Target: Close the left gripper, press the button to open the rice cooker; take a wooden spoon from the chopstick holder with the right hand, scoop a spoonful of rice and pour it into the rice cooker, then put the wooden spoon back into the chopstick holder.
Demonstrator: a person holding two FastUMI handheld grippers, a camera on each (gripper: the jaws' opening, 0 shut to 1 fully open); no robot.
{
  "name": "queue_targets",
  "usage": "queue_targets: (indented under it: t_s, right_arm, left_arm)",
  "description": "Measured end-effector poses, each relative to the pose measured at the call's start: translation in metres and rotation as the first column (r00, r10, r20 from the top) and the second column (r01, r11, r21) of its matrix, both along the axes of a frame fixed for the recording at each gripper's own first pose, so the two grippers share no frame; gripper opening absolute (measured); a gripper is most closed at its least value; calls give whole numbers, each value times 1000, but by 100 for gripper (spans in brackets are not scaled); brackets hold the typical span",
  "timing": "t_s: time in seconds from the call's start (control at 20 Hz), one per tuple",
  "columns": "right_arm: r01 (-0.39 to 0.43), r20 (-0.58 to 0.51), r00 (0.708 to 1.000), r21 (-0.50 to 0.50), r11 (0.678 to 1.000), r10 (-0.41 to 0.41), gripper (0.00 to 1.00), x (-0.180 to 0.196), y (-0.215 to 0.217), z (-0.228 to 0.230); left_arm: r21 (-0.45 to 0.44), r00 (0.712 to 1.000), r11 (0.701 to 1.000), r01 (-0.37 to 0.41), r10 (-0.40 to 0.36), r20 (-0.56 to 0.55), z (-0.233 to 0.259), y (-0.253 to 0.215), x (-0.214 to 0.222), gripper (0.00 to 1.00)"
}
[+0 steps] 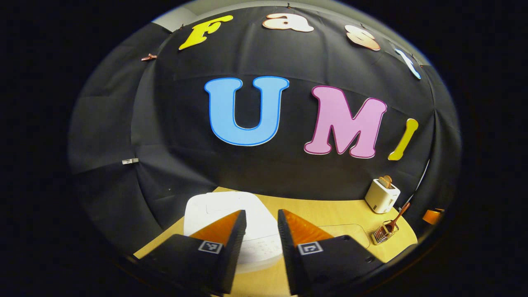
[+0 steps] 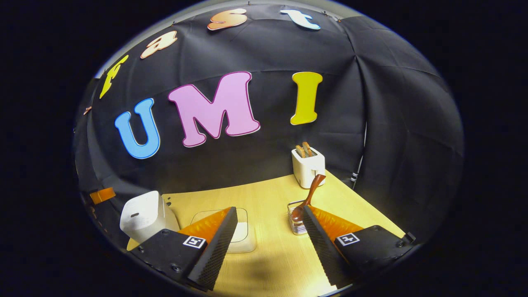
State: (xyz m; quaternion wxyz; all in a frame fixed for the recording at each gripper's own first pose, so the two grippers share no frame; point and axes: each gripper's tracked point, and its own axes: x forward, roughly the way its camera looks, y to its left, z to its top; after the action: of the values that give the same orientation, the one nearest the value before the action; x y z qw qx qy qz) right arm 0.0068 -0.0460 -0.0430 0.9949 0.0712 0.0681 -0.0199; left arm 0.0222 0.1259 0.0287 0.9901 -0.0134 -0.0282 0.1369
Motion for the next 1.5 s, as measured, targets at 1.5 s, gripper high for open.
queue_targets:
  t_s: [1.5]
  right_arm:
    - [-43, -132, 990, -19, 999, 40, 98, 12, 9, -44]
  left_arm:
    - [-278, 870, 958, -77, -71, -487, -111, 56, 78, 6]
